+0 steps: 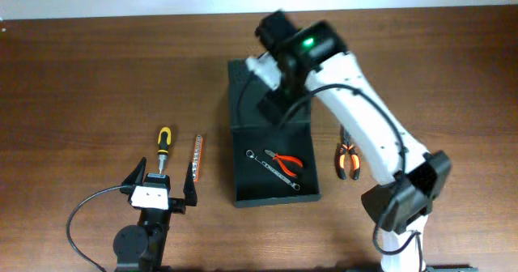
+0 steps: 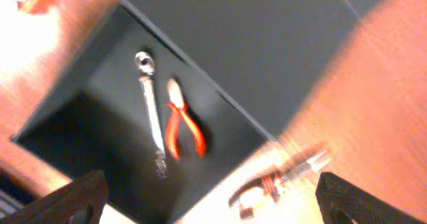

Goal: Pack container
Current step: 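Raise the right gripper and move it to the orange TACTIX pliers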

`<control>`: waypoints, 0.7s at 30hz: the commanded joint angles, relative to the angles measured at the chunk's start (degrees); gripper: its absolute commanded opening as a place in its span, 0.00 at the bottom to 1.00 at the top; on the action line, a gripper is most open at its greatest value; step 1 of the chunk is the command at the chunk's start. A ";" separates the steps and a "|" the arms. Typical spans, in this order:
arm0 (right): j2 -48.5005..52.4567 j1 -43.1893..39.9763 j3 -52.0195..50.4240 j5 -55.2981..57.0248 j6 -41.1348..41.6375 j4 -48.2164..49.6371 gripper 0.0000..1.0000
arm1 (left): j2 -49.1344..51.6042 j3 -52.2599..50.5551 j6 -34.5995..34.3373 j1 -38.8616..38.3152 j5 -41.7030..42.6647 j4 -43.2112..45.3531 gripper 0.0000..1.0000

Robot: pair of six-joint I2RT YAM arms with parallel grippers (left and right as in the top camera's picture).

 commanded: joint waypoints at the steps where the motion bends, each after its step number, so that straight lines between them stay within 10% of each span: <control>1: -1.05 -5.22 9.84 7.19 4.42 -7.98 0.99 | -0.37 -0.22 0.72 0.31 0.42 -0.20 0.99; 11: -16.04 -19.52 6.08 7.76 13.75 -7.96 0.99 | -0.37 -0.22 0.72 0.31 0.42 -0.20 0.99; 21: -42.34 -31.19 -22.21 5.18 13.90 -6.14 0.99 | -0.37 -0.22 0.70 0.31 0.42 -0.20 0.99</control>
